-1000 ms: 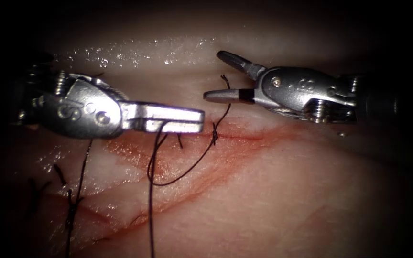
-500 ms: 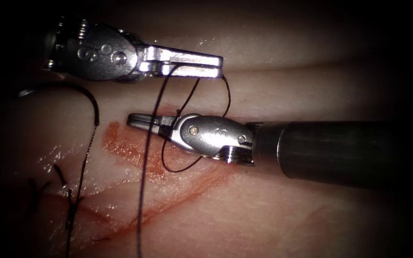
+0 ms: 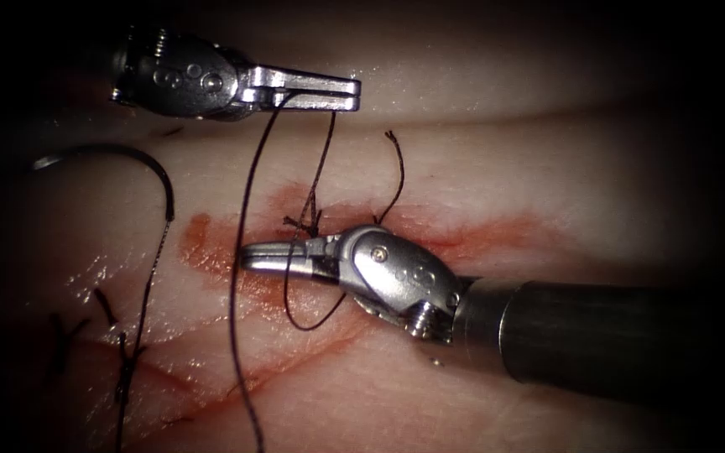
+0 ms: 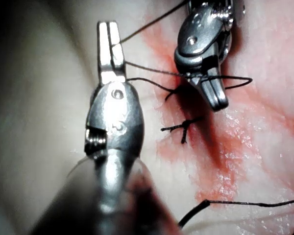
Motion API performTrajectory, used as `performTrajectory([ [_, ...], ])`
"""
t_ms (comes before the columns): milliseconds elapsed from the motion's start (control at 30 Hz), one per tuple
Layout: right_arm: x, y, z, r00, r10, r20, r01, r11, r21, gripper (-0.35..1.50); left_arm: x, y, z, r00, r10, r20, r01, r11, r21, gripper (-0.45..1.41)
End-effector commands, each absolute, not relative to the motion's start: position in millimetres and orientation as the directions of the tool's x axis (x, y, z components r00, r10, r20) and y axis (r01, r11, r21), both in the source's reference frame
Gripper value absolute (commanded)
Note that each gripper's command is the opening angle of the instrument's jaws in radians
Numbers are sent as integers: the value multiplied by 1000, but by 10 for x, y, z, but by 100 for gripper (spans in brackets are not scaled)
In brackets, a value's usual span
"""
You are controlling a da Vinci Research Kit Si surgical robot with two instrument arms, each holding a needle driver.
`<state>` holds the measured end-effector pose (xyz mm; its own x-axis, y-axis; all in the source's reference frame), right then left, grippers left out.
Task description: Wound Closure
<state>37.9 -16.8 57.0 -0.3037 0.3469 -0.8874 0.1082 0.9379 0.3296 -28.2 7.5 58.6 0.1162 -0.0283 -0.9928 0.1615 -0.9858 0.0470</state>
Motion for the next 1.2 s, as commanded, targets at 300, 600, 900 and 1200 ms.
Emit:
performTrajectory([
  [300, 369, -166, 554, -376, 423, -825, 121, 905, 408, -35, -281, 67, 617, 113, -76, -991, 142, -986, 91, -45],
  [600, 340, -150, 538, -461, 458, -760, 92, 877, 472, -35, -274, 42, 675, -73, -164, -984, 94, -983, 157, -45],
  [900, 317, -137, 534, -482, 459, -746, 39, 862, 505, -35, -261, 21, 716, -269, -232, -935, 97, -972, 213, -45],
  [1200, 301, -106, 544, -291, 331, -898, -308, 856, 415, -13, -269, -18, 718, -336, -250, -908, 123, -967, 221, -45],
])
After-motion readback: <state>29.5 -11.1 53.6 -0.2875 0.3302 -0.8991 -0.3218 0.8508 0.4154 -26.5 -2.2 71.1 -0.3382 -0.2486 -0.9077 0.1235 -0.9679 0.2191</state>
